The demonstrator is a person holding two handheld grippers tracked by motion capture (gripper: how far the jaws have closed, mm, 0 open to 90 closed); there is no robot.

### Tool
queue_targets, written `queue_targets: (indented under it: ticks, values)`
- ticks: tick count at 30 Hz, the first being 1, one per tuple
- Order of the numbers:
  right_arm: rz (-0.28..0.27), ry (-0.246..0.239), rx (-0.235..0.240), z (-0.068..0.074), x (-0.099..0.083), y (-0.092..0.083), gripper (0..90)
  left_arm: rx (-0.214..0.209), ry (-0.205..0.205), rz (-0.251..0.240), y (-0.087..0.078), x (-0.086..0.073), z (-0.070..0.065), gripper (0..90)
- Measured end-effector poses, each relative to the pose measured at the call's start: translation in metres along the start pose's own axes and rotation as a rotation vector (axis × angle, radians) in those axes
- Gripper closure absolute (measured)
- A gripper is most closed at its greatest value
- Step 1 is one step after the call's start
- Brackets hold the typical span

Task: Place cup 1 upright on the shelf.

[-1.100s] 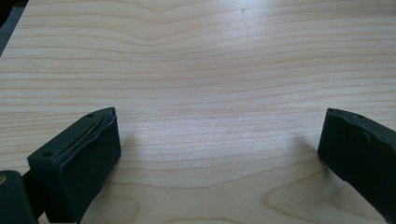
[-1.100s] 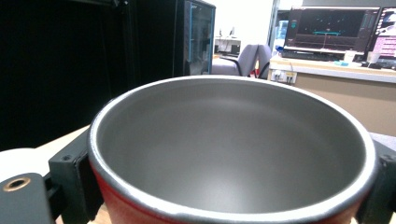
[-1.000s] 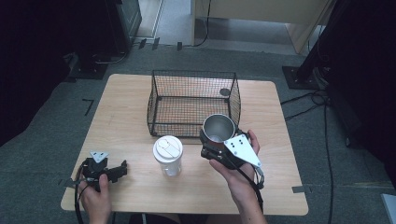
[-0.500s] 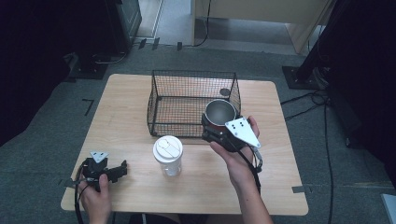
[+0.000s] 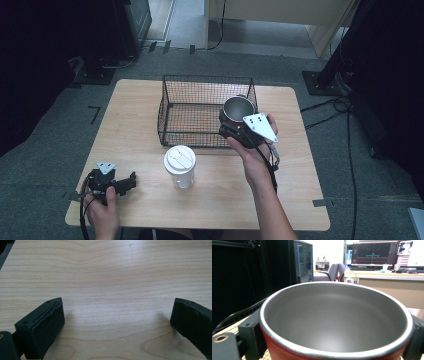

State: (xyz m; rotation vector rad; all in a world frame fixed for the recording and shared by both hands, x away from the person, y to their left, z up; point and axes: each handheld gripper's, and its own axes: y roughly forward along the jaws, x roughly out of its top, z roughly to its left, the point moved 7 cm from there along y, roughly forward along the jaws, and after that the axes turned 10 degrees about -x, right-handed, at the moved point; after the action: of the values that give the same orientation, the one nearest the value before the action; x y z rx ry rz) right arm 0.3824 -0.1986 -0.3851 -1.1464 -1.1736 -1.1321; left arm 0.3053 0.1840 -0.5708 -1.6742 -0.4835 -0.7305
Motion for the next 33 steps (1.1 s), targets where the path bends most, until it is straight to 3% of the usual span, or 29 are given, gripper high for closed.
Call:
queue_targets:
  ticks: [17,25,33]
  values:
    - [0.034,0.023,-0.036,-0.007,-0.006,0.050,7.2,0.000,0.000,0.000,0.000,0.000,0.000,0.1]
    - [0.023,0.018,-0.043,-0.007,-0.003,0.076,7.1,-0.001,-0.003,-0.001,0.000,0.000,0.000,0.1]
    - [0.054,0.019,-0.066,-0.009,-0.014,0.106,7.2,-0.001,-0.003,-0.001,0.000,0.000,0.000,0.1]
